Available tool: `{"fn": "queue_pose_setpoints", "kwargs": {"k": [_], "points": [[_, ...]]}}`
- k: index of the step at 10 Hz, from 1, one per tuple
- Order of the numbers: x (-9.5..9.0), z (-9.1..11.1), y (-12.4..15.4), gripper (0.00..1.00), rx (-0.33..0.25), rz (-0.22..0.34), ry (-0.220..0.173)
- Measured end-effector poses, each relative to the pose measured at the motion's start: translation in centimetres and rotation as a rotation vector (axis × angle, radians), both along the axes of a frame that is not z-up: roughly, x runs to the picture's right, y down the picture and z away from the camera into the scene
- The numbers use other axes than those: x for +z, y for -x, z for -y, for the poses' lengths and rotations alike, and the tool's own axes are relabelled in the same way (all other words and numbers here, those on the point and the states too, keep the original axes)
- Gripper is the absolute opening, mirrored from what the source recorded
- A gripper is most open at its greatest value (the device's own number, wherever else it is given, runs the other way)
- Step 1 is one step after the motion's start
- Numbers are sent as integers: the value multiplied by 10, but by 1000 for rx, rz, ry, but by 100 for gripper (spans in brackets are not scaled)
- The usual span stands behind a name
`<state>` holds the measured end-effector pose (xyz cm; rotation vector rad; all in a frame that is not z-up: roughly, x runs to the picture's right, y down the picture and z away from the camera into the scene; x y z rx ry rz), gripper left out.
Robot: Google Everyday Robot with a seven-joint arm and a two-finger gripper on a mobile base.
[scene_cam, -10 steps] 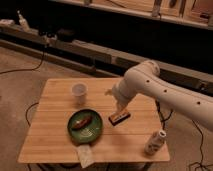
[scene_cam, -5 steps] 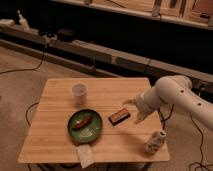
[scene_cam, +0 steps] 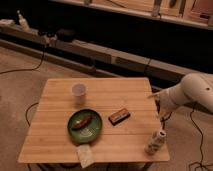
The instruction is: Move the arm in a circular motion
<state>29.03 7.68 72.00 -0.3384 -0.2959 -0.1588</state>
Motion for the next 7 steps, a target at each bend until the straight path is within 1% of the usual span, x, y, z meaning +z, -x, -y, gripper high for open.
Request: {"fn": "queue_pose_setpoints", "kwargs": {"k": [1,2,3,5,7], "points": [[9,15,-14,65,17,-41,-6],[22,38,-25,65,27,-86,-14],[30,52,-27,65,27,-110,-17],[54,84,-20,65,12,-155,-20],[75,115,-3,65,-1,-177,-22]]}}
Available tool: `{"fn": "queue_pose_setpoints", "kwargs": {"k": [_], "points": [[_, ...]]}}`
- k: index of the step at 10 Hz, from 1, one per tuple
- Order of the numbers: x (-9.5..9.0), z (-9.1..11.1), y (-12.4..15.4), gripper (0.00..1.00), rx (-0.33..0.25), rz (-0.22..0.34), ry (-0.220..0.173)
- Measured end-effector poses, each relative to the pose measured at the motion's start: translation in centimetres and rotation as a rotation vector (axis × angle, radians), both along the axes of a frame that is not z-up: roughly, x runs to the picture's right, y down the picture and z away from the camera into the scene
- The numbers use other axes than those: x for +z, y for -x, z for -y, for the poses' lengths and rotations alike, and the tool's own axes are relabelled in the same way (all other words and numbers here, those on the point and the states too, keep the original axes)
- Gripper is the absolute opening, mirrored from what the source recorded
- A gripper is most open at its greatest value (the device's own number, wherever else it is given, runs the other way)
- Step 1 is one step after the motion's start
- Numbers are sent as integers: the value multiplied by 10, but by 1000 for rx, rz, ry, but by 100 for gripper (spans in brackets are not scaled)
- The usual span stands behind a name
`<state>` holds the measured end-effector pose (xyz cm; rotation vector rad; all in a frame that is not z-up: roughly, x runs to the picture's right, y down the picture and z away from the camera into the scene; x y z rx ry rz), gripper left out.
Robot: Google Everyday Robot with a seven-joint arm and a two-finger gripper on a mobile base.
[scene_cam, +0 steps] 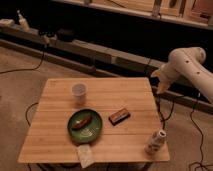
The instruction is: Move the arm in a circular motion
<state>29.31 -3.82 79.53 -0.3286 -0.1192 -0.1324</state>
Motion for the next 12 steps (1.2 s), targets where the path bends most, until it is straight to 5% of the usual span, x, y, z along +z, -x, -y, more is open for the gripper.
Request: {"fn": "queue_pose_setpoints", "kwargs": {"k": [4,7,9,12], "points": [[12,38,74,65,-26,55,-16],[-4,32,142,65,-53,146,-14],[-18,5,178,65,-110,191,-10],[-42,-66,215,65,-207,278,16]]}}
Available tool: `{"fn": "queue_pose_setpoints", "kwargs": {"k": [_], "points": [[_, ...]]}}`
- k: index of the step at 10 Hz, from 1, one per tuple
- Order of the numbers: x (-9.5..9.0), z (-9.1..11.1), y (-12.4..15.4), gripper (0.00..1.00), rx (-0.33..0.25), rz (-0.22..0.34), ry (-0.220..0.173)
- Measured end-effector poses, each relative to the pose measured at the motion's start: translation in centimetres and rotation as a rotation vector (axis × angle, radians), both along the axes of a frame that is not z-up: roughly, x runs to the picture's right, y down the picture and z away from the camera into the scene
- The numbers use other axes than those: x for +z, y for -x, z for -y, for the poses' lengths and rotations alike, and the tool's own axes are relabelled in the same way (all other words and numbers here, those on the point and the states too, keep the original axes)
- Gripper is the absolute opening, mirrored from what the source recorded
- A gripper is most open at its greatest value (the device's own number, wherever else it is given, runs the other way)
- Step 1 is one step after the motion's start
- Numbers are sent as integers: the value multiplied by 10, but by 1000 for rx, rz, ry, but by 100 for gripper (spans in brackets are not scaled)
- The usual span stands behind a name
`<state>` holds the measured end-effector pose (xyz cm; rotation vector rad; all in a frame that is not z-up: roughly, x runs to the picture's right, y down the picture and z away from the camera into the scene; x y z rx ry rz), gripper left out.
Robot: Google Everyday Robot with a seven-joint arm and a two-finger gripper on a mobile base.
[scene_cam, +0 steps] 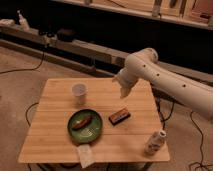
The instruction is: Move the arm in a circular motion
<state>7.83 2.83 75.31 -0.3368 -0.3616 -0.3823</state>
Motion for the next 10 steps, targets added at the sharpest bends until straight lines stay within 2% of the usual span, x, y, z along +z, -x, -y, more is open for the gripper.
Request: {"fn": "queue_pose_setpoints", "kwargs": {"k": [2,4,6,8,10], "points": [[-12,-36,-4,65,-16,31,26],[-23,-49,-31,65,9,37,43],[-39,-58,-71,65,23,19,54],[-50,-69,-115,65,32,-41,82],[-48,-74,-172,65,81,-143,111]]}}
